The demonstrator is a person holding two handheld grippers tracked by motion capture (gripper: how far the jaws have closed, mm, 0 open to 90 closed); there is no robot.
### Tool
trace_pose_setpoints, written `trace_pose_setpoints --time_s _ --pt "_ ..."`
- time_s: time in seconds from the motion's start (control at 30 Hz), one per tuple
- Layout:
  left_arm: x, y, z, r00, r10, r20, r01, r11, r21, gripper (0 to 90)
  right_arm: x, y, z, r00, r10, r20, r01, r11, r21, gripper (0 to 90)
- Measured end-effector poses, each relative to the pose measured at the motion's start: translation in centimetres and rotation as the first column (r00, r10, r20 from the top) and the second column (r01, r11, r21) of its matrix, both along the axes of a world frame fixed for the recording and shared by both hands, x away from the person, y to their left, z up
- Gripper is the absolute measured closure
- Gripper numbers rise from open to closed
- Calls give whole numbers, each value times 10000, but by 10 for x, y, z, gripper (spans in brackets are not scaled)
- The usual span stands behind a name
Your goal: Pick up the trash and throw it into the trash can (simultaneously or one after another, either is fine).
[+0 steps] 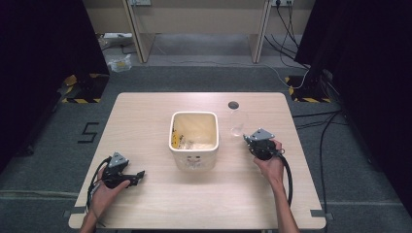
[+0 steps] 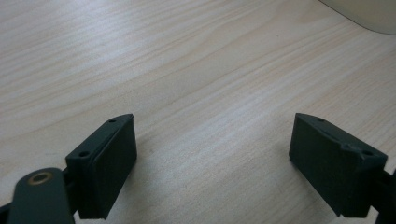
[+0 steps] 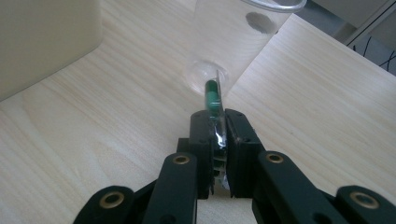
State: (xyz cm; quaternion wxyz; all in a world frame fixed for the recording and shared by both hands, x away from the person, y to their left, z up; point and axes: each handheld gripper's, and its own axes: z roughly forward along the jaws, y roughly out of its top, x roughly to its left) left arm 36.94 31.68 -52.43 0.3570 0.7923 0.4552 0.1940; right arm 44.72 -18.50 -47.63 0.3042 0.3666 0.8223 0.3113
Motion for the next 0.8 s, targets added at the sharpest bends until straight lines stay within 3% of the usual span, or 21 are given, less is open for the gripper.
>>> trace_pose_setpoints --time_s 0.8 --pt "0 0 0 10000 -4 -6 4 10000 -4 140 -12 -3 21 9989 137 459 -146 9997 187 827"
